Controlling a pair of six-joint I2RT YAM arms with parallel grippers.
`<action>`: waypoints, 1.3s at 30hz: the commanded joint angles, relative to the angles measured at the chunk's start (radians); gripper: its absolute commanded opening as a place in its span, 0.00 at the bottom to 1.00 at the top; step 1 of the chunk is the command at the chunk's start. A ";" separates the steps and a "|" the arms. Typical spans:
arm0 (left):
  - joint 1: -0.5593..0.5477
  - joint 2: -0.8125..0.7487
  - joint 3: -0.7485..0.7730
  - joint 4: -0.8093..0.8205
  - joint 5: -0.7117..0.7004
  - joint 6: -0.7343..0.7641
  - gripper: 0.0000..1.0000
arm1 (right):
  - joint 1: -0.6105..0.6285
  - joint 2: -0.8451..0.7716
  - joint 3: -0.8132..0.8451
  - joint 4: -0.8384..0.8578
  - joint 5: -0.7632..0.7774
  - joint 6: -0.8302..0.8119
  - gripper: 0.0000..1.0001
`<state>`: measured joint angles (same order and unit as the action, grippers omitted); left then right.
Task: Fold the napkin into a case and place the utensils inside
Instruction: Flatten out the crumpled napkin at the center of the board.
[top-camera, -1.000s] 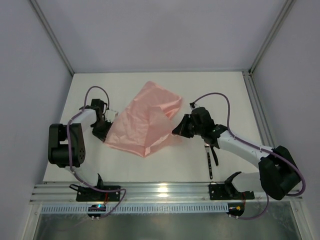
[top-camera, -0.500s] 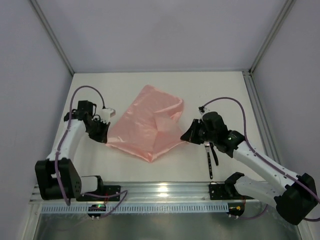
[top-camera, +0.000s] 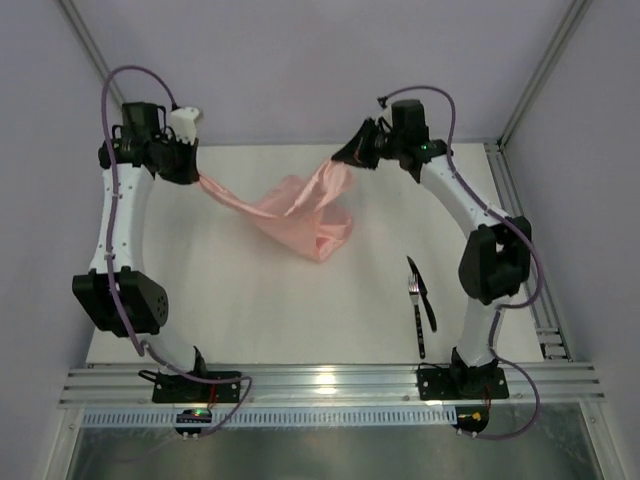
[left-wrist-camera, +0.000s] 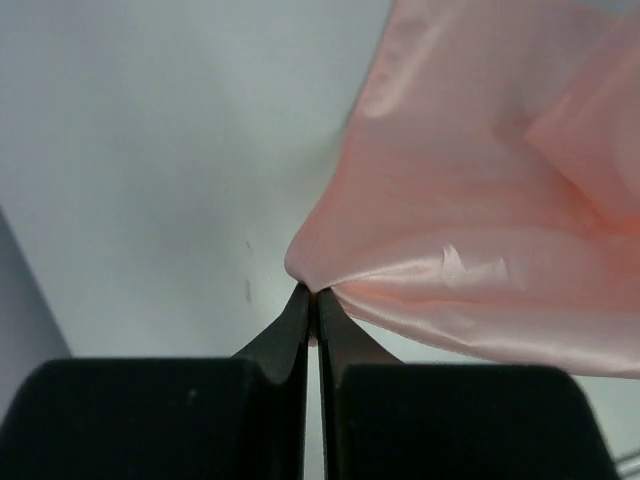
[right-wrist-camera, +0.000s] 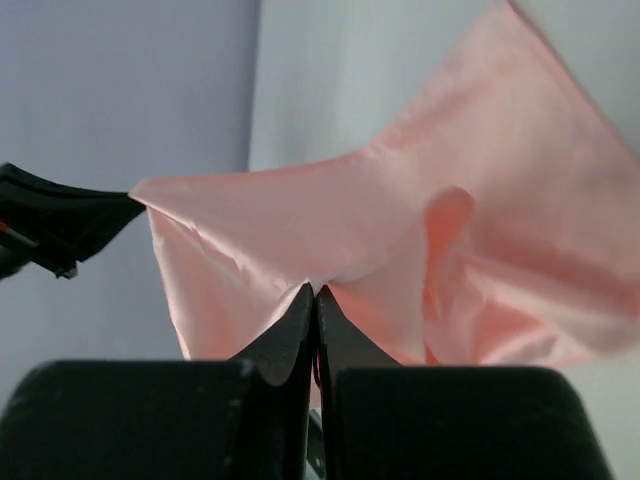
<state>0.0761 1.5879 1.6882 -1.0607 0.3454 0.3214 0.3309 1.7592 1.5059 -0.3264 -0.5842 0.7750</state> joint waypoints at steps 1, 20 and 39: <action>0.007 0.113 0.328 0.128 -0.130 -0.139 0.00 | -0.067 0.228 0.577 -0.019 -0.060 0.071 0.04; 0.008 0.028 0.067 0.413 -0.045 -0.133 0.00 | -0.219 0.111 0.252 0.377 -0.066 0.207 0.04; 0.051 -0.322 -0.910 0.203 -0.135 0.128 0.00 | -0.069 -0.193 -0.995 0.497 0.030 -0.013 0.04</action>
<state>0.1047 1.3186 0.8047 -0.7856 0.2523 0.3798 0.2455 1.6085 0.5625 0.1154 -0.5957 0.8017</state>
